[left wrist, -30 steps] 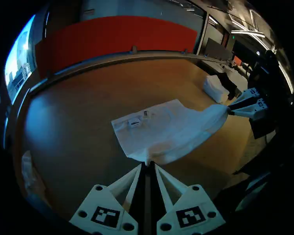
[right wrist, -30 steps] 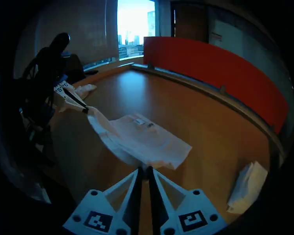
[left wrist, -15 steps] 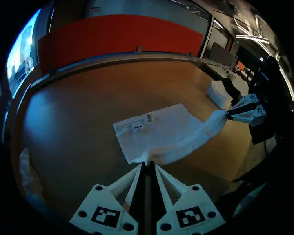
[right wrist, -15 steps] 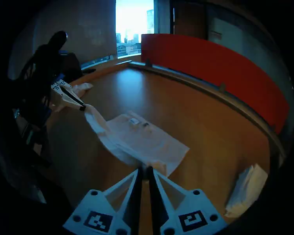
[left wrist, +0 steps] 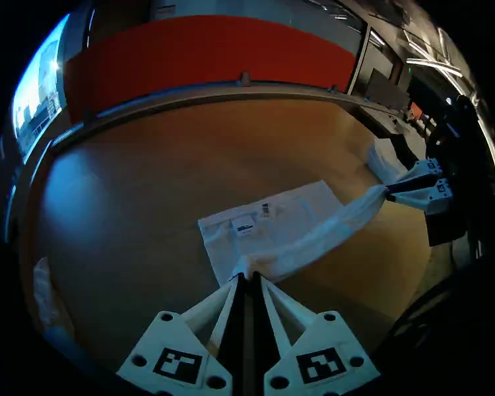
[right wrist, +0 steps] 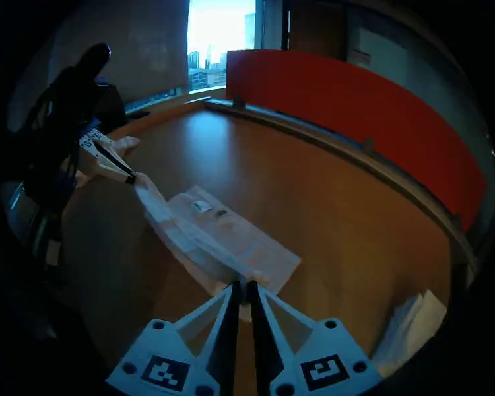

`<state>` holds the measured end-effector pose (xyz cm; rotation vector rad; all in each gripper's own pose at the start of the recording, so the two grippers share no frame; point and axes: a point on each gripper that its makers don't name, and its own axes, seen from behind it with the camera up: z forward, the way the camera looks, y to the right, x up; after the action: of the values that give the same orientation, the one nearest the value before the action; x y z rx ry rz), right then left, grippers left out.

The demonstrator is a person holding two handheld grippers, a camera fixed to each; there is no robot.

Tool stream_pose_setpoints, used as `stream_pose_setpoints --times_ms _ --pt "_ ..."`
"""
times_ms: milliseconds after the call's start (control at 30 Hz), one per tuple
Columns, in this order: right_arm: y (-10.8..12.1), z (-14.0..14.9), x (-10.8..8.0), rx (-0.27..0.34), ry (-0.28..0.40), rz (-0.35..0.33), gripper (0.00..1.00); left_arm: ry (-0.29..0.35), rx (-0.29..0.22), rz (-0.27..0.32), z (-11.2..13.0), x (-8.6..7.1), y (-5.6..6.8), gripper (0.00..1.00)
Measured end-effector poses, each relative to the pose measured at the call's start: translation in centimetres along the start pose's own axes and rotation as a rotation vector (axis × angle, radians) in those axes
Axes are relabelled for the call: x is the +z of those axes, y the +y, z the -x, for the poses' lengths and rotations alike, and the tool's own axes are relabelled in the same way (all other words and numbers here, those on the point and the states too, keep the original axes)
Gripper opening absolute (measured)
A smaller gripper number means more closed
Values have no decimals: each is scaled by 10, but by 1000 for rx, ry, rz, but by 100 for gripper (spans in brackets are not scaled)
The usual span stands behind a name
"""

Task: Fold towel

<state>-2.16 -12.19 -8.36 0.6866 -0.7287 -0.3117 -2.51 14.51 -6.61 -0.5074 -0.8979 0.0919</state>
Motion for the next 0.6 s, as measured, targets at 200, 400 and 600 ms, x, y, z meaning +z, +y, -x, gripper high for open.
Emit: stream_pose_setpoints --times_ms 200,400,600 --pt "9 1 9 -2 -17 10 11 -15 22 -5 -8 13 -4 8" --pt "11 6 15 4 -32 3 11 -30 26 -4 -5 20 -7 9" --pt "13 14 26 2 -53 -4 11 -45 18 -21 1 32 -13 10"
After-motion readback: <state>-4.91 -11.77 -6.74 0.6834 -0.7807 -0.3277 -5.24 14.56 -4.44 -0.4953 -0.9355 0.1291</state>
